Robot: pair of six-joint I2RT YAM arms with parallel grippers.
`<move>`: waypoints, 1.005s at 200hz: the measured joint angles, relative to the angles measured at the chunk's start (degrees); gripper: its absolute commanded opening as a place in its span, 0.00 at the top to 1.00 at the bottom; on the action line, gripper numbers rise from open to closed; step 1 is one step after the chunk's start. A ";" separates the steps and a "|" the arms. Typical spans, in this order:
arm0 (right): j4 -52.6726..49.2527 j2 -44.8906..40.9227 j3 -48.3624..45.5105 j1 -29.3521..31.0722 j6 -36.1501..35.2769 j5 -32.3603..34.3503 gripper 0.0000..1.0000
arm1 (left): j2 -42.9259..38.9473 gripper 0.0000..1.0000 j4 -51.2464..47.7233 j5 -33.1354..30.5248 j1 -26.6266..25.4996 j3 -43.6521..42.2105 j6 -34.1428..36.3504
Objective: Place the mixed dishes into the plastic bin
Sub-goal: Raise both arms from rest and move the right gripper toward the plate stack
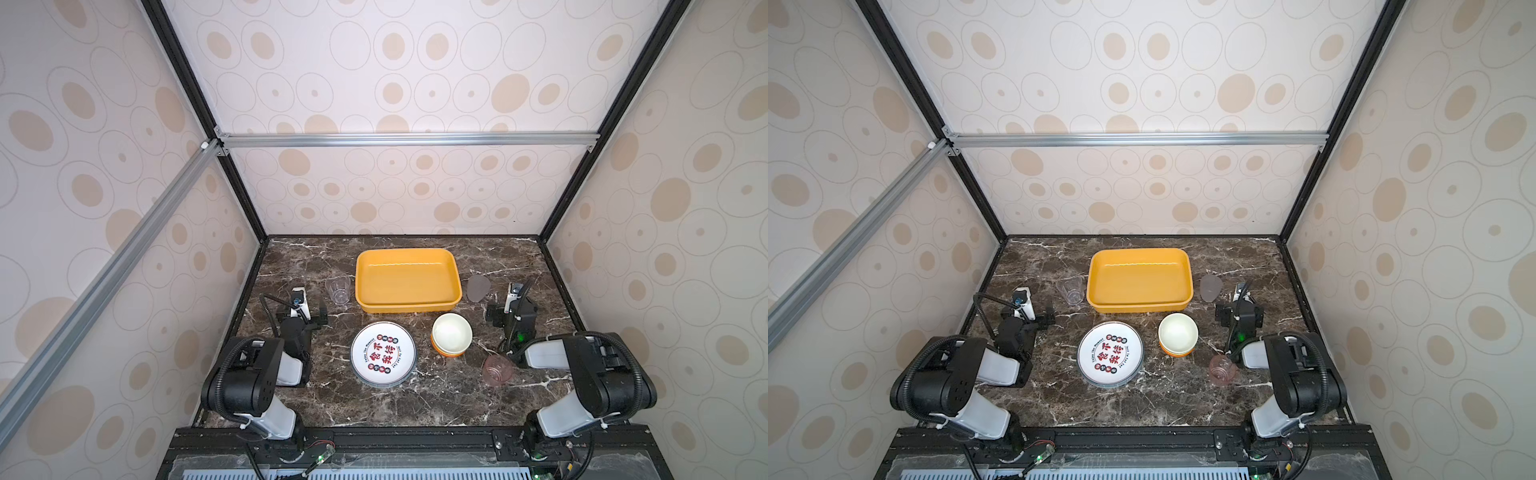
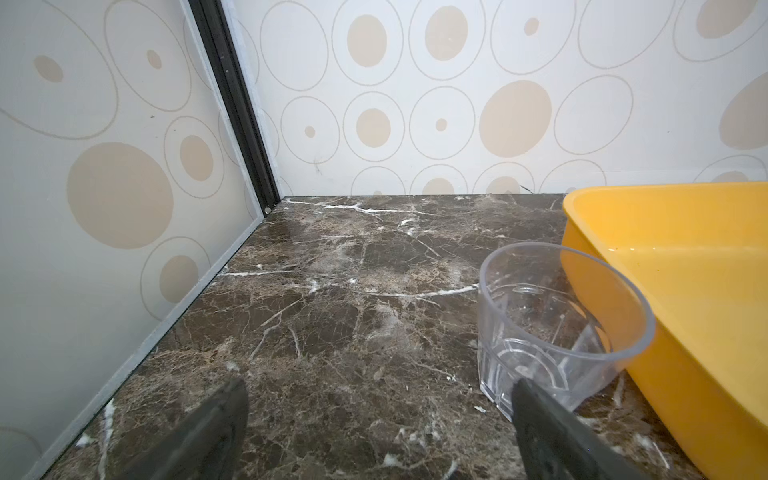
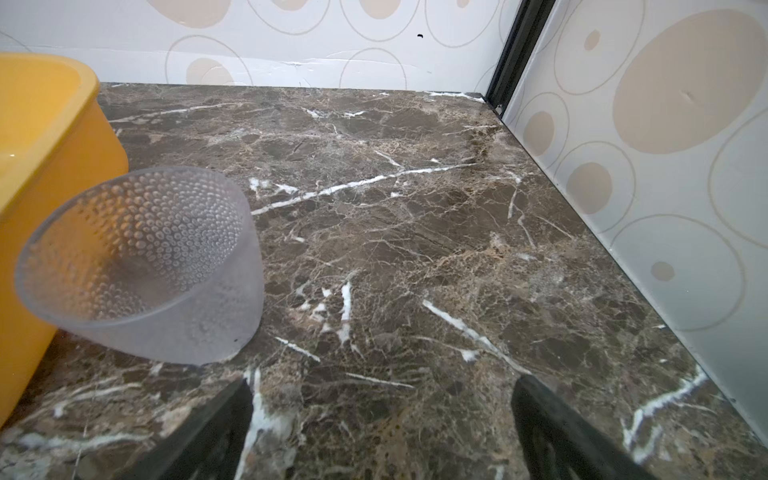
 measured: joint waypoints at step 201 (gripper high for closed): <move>-1.55 -0.90 0.31 0.00 -0.02 0.02 0.00 | -0.17 0.02 -0.26 -0.13 0.00 0.00 0.00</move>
